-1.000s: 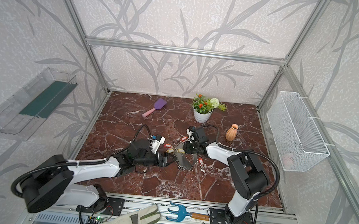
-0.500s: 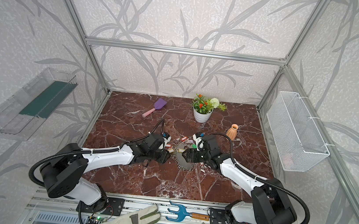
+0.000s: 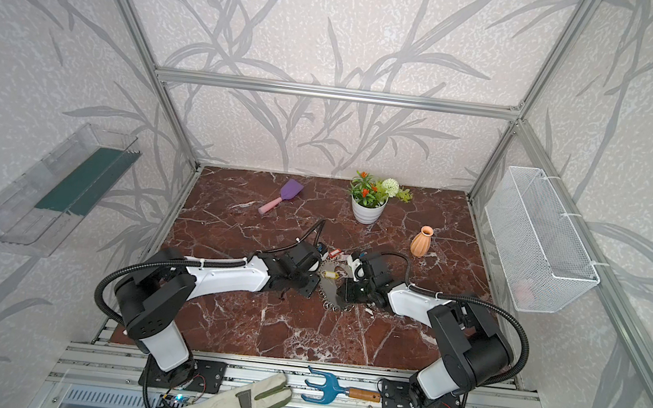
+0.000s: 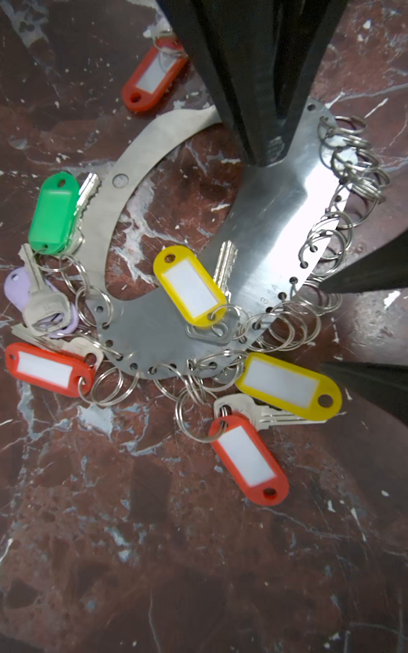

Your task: Put the keys on the keyring

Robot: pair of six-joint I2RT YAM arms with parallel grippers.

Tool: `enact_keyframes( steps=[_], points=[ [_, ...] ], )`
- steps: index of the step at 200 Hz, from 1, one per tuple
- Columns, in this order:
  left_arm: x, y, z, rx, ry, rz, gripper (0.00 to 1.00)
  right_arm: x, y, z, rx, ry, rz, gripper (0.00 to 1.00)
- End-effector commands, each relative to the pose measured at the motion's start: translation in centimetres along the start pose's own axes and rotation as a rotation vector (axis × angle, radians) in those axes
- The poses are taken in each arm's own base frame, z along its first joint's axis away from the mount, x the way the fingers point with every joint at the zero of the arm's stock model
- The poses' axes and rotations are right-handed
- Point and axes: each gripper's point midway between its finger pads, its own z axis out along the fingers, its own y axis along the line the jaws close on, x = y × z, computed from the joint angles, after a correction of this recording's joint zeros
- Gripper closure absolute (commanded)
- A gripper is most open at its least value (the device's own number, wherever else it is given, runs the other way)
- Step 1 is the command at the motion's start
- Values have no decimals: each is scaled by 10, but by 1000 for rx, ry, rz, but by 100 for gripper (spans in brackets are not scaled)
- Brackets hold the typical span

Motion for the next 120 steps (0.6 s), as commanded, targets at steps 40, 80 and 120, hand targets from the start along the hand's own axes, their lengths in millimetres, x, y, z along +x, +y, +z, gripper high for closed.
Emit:
enact_keyframes(
  steps=[40, 80, 120],
  points=[
    [-6, 8, 9, -69, 25, 13, 76, 0, -2, 9, -2, 20, 7, 95],
    [-11, 17, 9, -128, 11, -6, 79, 7, -6, 12, 5, 43, 14, 98],
    [-18, 28, 7, -194, -2, -24, 79, 13, -8, 14, 4, 70, 16, 100]
  ],
)
